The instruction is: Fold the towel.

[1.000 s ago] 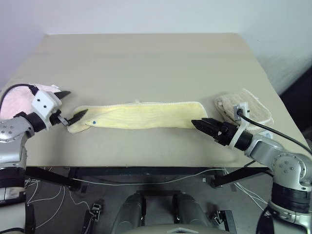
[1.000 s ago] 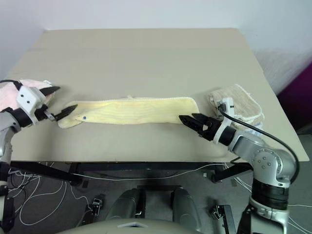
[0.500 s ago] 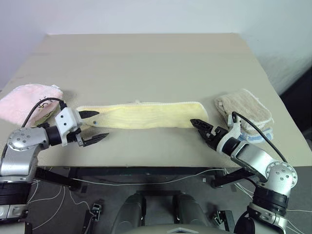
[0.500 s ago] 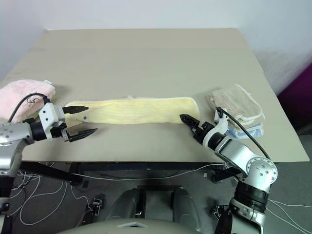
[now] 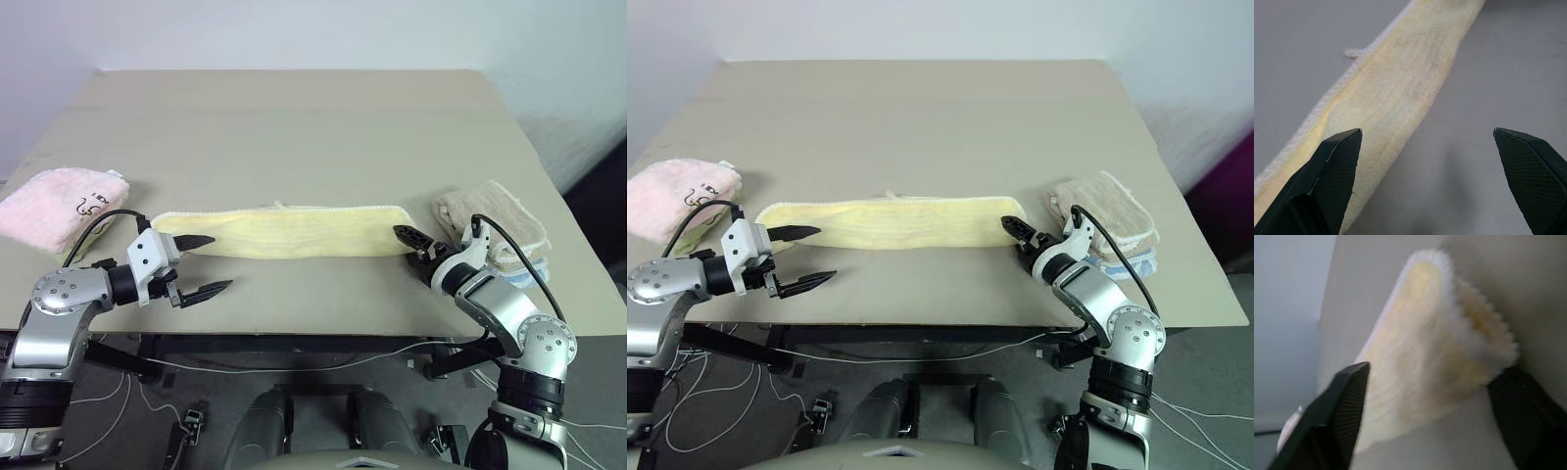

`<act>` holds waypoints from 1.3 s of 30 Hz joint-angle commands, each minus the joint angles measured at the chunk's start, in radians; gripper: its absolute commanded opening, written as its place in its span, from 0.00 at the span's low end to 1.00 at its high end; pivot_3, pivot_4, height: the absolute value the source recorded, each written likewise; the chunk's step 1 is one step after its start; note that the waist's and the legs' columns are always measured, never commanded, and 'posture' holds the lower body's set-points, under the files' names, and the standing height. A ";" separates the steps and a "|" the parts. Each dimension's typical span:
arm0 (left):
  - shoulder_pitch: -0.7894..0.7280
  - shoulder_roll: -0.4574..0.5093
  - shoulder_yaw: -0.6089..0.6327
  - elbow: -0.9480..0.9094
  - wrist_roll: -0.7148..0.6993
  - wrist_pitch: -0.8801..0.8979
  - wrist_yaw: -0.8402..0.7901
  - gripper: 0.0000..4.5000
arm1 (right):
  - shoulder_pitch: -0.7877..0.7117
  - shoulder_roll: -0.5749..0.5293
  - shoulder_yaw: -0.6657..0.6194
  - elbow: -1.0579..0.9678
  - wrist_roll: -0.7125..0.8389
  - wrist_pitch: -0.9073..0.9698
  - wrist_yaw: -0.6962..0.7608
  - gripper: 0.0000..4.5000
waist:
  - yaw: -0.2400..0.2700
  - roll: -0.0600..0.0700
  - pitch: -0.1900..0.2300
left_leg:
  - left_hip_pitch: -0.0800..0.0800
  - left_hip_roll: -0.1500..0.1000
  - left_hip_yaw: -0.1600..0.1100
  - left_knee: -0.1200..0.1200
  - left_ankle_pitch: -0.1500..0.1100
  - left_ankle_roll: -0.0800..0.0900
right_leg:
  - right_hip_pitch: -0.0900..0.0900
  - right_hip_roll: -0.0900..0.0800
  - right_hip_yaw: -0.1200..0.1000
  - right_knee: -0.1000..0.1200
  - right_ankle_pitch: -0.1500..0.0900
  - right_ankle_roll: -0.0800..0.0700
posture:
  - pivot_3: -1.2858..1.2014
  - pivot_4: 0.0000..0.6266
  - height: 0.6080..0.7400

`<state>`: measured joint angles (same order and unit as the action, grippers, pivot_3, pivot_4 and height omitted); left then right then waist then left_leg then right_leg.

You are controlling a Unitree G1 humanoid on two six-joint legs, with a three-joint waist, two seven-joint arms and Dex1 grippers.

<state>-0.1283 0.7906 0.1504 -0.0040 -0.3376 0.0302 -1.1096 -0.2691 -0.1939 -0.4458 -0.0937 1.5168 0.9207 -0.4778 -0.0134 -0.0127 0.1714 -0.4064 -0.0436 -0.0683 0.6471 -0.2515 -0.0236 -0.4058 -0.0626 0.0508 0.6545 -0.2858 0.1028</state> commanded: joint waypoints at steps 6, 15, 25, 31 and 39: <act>0.001 -0.017 0.001 -0.046 -0.011 0.000 0.015 1.00 | -0.014 -0.022 -0.019 -0.021 -0.011 -0.097 -0.044 0.15 | -0.006 0.001 0.000 | 0.000 0.000 0.000 -0.001 0.000 0.000 | -0.001 0.000 0.000 0.000 0.000 0.000 | 0.52 0.24 1.00; -0.003 -0.038 -0.019 -0.036 -0.005 -0.006 0.026 1.00 | -0.014 -0.033 0.004 -0.073 0.007 -0.118 -0.071 0.00 | -0.005 0.001 0.001 | -0.001 0.000 0.000 -0.001 0.000 0.000 | -0.001 0.000 0.000 0.000 0.000 0.000 | 0.52 0.24 1.00; -0.011 -0.046 -0.023 -0.023 0.003 -0.011 0.027 1.00 | -0.026 -0.160 0.033 -0.117 -0.003 -0.063 0.016 0.00 | -0.004 0.002 0.001 | -0.001 0.000 0.000 -0.001 0.000 0.000 | -0.002 0.000 0.000 0.000 0.000 0.000 | 0.52 0.24 1.00; -0.007 -0.047 -0.022 -0.021 0.004 -0.016 0.030 1.00 | -0.051 -0.363 0.018 -0.093 -0.033 -0.007 0.136 0.00 | -0.003 0.002 0.001 | -0.001 0.000 0.000 -0.001 0.000 0.000 | -0.001 0.000 0.000 -0.001 0.000 0.000 | 0.52 0.24 1.00; -0.012 -0.061 -0.038 -0.014 0.010 -0.020 0.035 1.00 | -0.121 -0.523 0.077 -0.111 -0.109 0.063 0.303 0.00 | -0.003 0.002 0.001 | -0.002 0.001 0.000 -0.001 0.000 0.000 | -0.001 0.000 0.000 -0.002 0.000 0.000 | 0.52 0.24 1.00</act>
<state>-0.1294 0.7316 0.1052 -0.0107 -0.3292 0.0293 -1.0797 -0.3594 -0.6931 -0.3764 -0.1629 1.4235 0.9704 -0.2136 -0.0164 -0.0107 0.1725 -0.4078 -0.0429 -0.0681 0.6464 -0.2517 -0.0233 -0.4071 -0.0627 0.0511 0.6528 -0.2859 0.1027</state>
